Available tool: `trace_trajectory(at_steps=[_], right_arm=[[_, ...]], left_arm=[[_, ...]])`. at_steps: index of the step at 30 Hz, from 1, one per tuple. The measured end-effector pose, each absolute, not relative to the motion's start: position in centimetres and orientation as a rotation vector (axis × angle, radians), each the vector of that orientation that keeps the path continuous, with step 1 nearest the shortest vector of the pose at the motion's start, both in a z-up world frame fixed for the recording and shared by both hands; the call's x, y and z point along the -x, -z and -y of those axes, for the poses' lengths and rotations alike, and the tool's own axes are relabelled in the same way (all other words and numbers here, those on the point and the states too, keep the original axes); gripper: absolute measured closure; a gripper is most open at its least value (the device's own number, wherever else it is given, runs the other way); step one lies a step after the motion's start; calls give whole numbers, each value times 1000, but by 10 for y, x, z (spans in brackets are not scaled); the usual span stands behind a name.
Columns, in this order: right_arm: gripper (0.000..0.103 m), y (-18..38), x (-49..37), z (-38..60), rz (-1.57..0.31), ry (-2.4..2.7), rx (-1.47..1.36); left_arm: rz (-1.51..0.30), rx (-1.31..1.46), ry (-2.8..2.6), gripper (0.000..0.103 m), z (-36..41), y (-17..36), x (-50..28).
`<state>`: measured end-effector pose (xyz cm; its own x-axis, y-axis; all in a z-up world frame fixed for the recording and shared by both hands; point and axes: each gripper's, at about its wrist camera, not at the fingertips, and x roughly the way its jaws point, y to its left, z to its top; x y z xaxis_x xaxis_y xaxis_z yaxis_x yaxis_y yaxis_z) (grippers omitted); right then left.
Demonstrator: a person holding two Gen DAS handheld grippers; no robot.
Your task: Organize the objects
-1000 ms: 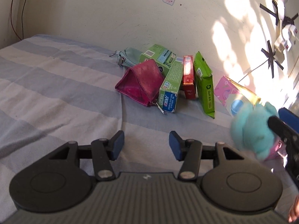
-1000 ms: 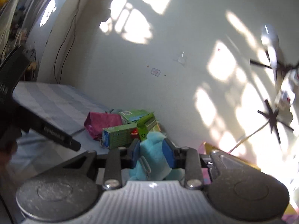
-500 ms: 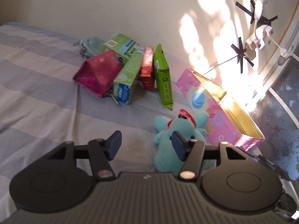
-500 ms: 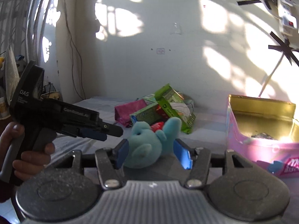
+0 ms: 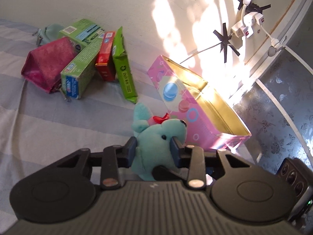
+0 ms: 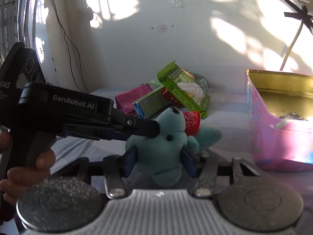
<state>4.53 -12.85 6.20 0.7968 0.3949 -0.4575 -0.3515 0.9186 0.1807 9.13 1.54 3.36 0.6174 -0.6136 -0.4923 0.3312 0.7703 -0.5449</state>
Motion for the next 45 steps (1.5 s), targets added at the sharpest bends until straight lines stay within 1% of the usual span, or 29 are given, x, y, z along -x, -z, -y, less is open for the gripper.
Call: trace_trajectory(at_steps=[5, 8, 13, 18, 21, 23, 24, 25, 31, 35, 42, 45], right_arm=[[54, -92, -31, 165, -309, -251, -44], [54, -100, -37, 196, -247, -129, -2], [54, -92, -55, 252, -248, 37, 23], [53, -78, -74, 289, -300, 113, -24], [45, -69, -80, 296, -308, 160, -27], [44, -69, -78, 297, -291, 174, -22], [43, -71, -74, 297, -276, 176, -24], [39, -71, -72, 297, -271, 175, -30], [39, -80, -46, 284, -216, 122, -74], [39, -86, -31, 257, -197, 24, -102], [40, -79, -37, 180, -309, -221, -97], [40, -74, -44, 153, -363, -278, -88]], left_arm=[[-594, 302, 689, 63, 43, -82, -103], [-547, 213, 769, 63, 97, -97, -119], [-568, 128, 848, 63, 177, -91, -147], [-595, 55, 842, 63, 224, -78, -165], [-612, 35, 813, 63, 233, -74, -171], [-614, 20, 786, 62, 231, -73, -170], [-611, 13, 773, 61, 229, -73, -168], [-600, 9, 751, 58, 224, -75, -164], [-503, -93, 560, 57, 175, -93, -129], [-498, -165, 380, 57, 129, -88, -112], [-618, -113, 141, 57, 31, -53, -109], [-637, -87, 73, 57, -3, -44, -108]])
